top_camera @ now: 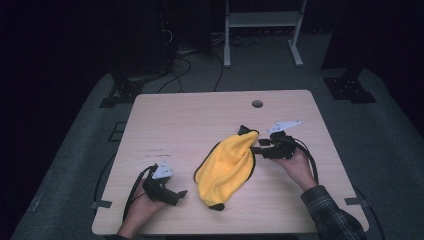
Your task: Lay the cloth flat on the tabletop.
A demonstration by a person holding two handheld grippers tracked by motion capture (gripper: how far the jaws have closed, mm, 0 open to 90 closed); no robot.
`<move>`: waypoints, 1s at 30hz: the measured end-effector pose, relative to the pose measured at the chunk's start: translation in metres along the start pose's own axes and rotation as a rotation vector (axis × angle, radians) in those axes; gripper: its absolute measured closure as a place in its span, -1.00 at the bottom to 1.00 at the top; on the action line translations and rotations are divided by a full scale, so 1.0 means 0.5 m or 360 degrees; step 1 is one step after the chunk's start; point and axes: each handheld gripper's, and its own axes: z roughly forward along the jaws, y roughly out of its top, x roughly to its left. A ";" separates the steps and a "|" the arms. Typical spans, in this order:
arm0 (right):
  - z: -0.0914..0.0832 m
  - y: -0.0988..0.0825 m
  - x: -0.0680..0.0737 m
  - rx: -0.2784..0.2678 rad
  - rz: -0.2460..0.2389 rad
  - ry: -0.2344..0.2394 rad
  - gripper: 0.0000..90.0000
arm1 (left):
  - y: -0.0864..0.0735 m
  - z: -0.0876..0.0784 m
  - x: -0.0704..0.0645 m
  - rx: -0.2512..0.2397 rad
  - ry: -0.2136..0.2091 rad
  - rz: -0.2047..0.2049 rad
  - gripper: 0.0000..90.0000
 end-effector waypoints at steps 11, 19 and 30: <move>0.068 -0.023 -0.009 0.0102 -0.0023 -0.0042 0.15 | 0.016 -0.005 0.003 -0.0056 0.0035 -0.0007 -0.92; 0.084 -0.028 -0.006 0.0134 -0.0033 -0.0044 0.19 | 0.069 0.009 0.004 -0.0230 -0.0039 -0.0056 -0.67; 0.086 -0.030 0.001 0.0159 -0.0067 -0.0018 0.54 | 0.098 0.063 -0.008 -0.0093 -0.0129 -0.0046 0.12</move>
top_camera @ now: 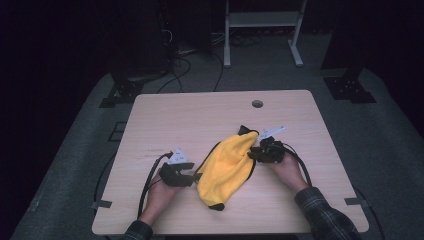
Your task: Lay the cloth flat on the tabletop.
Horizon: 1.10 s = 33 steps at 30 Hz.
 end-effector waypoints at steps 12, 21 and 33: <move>-0.030 -0.005 0.001 0.0045 -0.0004 0.0028 0.79 | 0.005 -0.012 0.012 0.0100 0.0056 0.0020 0.86; -0.091 -0.035 0.026 0.0096 -0.0083 0.0020 0.80 | -0.008 -0.044 0.067 0.0069 0.0215 -0.0076 0.87; -0.135 -0.103 0.105 0.0168 -0.0171 0.0249 0.93 | 0.010 -0.039 0.115 0.0054 0.0384 -0.0073 0.89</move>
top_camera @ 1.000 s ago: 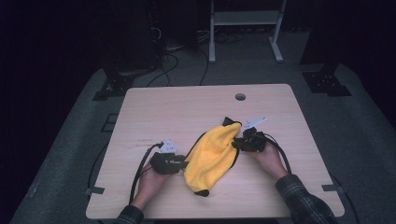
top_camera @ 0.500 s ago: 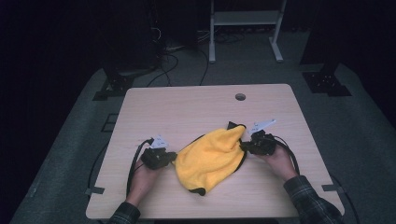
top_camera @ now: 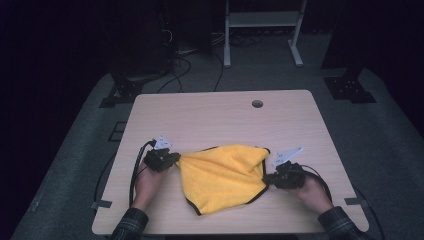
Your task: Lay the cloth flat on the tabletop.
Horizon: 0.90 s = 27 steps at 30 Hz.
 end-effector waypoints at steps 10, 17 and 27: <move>-0.030 0.003 -0.007 -0.0179 0.0010 -0.0114 0.44 | 0.006 0.001 0.015 -0.0081 -0.0036 -0.0065 0.66; -0.027 0.037 -0.112 -0.0331 0.0237 -0.0268 0.04 | -0.001 -0.004 0.022 -0.0123 -0.0099 -0.0116 0.28; 0.039 0.054 -0.158 -0.0216 0.0274 -0.0110 0.68 | -0.005 0.003 0.016 -0.0050 -0.0133 -0.0043 0.60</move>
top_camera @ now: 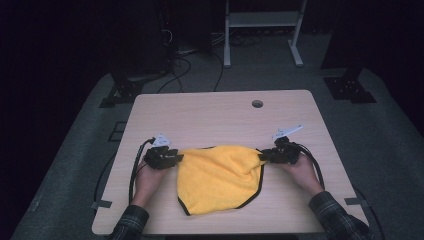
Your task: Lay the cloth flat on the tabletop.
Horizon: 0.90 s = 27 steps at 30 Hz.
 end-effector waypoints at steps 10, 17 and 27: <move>-0.113 0.048 0.044 -0.0345 -0.0144 -0.0109 0.80 | 0.044 -0.062 0.005 -0.0247 0.0000 -0.0037 0.97; -0.159 0.046 0.051 -0.0356 -0.0190 -0.0200 0.80 | 0.033 -0.015 -0.007 -0.0117 -0.0041 -0.0034 0.38; -0.169 -0.029 -0.002 -0.0190 -0.0063 -0.0313 0.74 | 0.035 0.018 -0.035 -0.0023 -0.0168 -0.0020 0.02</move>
